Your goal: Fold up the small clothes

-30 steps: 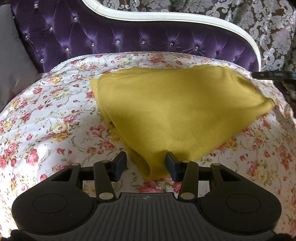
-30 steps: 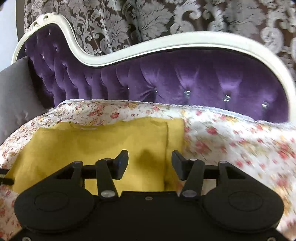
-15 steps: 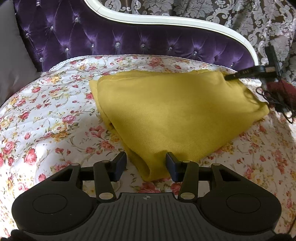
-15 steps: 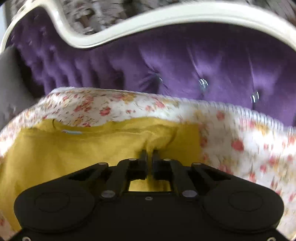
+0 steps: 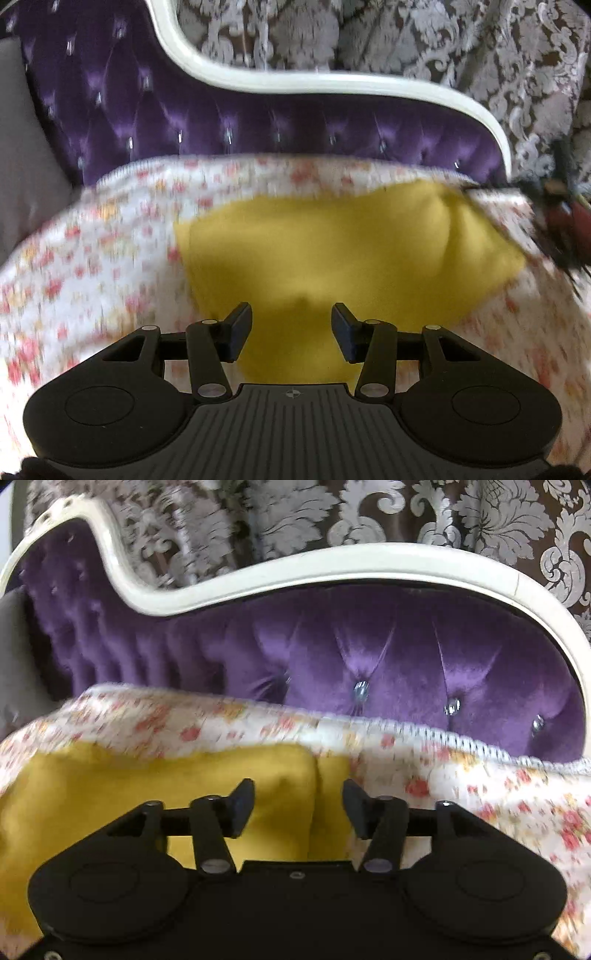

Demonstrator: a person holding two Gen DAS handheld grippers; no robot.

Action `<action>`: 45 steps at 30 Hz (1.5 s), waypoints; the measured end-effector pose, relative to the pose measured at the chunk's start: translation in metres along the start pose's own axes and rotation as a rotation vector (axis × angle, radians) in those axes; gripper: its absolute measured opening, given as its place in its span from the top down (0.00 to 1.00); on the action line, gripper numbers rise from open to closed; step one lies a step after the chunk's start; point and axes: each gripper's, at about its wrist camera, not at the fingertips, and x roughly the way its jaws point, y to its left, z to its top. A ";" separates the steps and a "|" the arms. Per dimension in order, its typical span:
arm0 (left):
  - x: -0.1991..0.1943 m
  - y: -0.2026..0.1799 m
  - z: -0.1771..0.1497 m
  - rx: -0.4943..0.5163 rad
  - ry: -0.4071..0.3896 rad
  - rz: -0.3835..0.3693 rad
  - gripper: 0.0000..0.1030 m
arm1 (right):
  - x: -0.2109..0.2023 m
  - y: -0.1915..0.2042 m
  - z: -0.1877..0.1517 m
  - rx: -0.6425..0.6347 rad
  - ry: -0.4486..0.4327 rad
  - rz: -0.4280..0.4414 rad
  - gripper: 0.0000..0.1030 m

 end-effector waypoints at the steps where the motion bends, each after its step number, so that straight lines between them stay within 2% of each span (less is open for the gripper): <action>1: 0.006 -0.002 0.007 0.005 -0.009 0.012 0.55 | -0.006 0.002 -0.004 -0.004 0.005 0.006 0.40; 5: 0.046 -0.015 0.026 0.055 -0.009 0.039 0.55 | -0.024 0.012 -0.027 -0.054 0.030 0.012 0.34; 8: 0.079 -0.016 0.028 0.105 0.025 0.128 0.55 | -0.021 0.017 -0.049 -0.128 0.114 -0.039 0.34; 9: 0.089 -0.013 0.027 0.119 0.044 0.157 0.55 | -0.021 0.015 -0.056 -0.138 0.123 -0.049 0.34; 10: 0.096 -0.009 0.026 0.127 0.056 0.178 0.52 | -0.029 0.010 -0.064 -0.121 0.095 -0.036 0.34; 11: 0.100 -0.004 0.025 0.124 0.048 0.182 0.51 | -0.033 0.004 -0.068 -0.091 0.086 -0.032 0.33; 13: 0.101 0.006 0.028 0.089 0.049 0.207 0.42 | -0.039 -0.002 -0.071 -0.053 0.084 -0.034 0.33; 17: 0.090 0.011 0.042 -0.007 0.066 0.255 0.45 | -0.045 -0.007 -0.069 -0.039 0.091 -0.031 0.33; 20: 0.069 -0.009 0.048 -0.040 0.022 0.194 0.44 | -0.056 -0.015 -0.064 0.035 0.045 -0.001 0.32; 22: 0.059 -0.033 0.049 -0.028 0.006 0.117 0.44 | -0.060 -0.024 -0.059 0.107 0.010 0.040 0.32; 26: 0.058 -0.086 0.045 0.029 0.019 -0.026 0.44 | -0.062 -0.036 -0.054 0.220 -0.019 0.112 0.31; 28: 0.066 -0.107 0.039 0.058 0.045 -0.073 0.44 | -0.061 -0.040 -0.053 0.255 -0.021 0.146 0.31; 33: 0.101 -0.137 0.017 0.117 0.169 -0.078 0.43 | -0.056 -0.042 -0.050 0.250 -0.016 0.187 0.31; 36: 0.097 -0.142 0.009 0.143 0.121 -0.048 0.43 | -0.048 -0.044 -0.048 0.249 -0.008 0.217 0.26; 40: 0.087 -0.125 0.010 0.013 0.125 -0.078 0.43 | -0.027 -0.046 -0.046 0.258 0.039 0.254 0.26; 45: 0.063 -0.107 0.011 -0.047 0.085 -0.031 0.43 | -0.009 -0.049 -0.045 0.314 0.054 0.340 0.25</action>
